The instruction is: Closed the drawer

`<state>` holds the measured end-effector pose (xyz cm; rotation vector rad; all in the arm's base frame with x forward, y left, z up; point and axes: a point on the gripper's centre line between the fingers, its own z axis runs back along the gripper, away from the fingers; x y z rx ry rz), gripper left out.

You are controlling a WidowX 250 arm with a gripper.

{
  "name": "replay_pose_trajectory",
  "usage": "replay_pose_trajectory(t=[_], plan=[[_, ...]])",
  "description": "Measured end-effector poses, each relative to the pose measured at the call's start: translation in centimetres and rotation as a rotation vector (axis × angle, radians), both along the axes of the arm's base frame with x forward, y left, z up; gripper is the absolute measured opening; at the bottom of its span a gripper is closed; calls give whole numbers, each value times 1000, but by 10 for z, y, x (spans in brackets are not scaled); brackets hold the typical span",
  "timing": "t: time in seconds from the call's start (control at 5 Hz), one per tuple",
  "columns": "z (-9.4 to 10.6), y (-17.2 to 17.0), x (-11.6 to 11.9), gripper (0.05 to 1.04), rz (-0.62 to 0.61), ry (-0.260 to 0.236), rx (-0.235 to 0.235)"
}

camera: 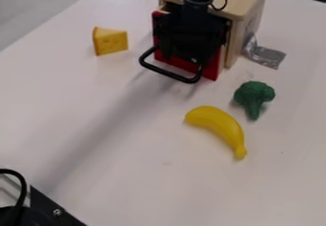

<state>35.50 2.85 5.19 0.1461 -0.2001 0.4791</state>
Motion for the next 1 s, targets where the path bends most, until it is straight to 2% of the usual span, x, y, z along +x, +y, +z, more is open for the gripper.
replay_pose_trajectory(t=[0.4, 0.6, 1.0], plan=[[-1, 3, 6, 999, -9, -20, 28], [0, 5, 7, 999, -16, -48, 38], [-1, 7, 9, 999, -21, -62, 50]])
